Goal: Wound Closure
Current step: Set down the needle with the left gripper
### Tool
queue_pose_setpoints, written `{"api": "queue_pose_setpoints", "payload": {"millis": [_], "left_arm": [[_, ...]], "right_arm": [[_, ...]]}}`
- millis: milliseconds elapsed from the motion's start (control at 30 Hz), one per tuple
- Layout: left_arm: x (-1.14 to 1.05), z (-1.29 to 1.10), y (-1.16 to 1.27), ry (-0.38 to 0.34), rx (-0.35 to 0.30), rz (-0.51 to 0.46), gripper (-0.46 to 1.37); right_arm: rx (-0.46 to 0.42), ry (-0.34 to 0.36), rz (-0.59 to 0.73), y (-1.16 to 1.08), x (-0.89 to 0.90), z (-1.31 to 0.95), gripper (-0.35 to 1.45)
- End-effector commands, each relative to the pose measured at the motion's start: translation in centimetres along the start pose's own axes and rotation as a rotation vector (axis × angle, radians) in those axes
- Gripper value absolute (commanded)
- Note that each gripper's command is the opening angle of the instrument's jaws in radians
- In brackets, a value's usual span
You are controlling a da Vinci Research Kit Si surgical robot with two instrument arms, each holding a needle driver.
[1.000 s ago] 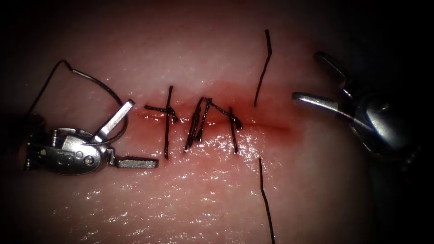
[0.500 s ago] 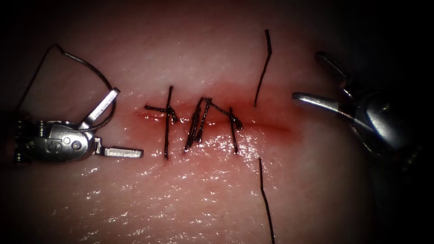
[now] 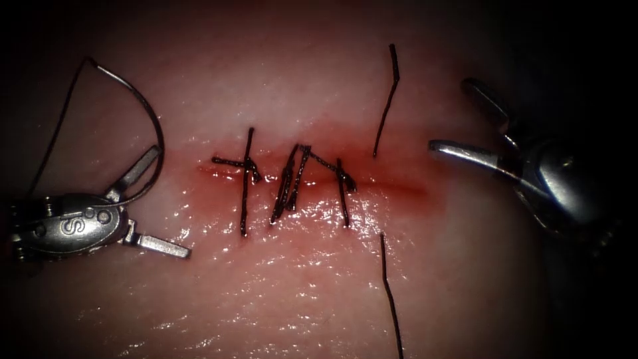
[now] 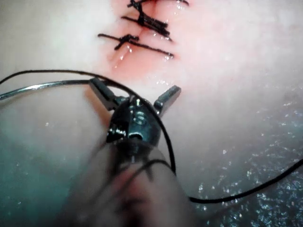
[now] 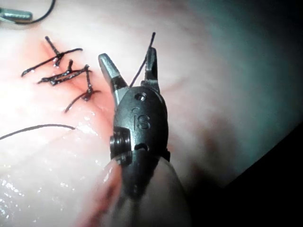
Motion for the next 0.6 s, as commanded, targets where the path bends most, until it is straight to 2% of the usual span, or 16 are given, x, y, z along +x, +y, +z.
{"api": "queue_pose_setpoints", "payload": {"millis": [33, 167, 300, 333, 600], "left_arm": [[0.02, -0.02, 0.02, -0.02, -0.004, -0.022, 1.25], [0.01, -0.13, 0.09, -0.129, -0.019, -0.197, 1.27], [0.03, -0.34, 0.16, -0.205, -0.194, -0.323, 1.32], [0.07, -0.42, 0.16, -0.21, -0.214, -0.351, 1.3], [0.44, -0.87, 0.17, -0.235, -0.291, -0.402, 1.28]], "right_arm": [[0.005, 0.0, 0.0, 0.0, 0.0, 0.0, 1.09], [0.006, 0.0, 0.0, -0.02, 0.0, 0.0, 1.11], [0.008, 0.001, 0.0, -0.04, 0.01, -0.01, 1.11], [0.009, 0.001, 0.0, -0.05, 0.01, -0.02, 1.1], [0.01, 0.002, -0.001, -0.07, 0.0, 0.03, 1.11]]}}
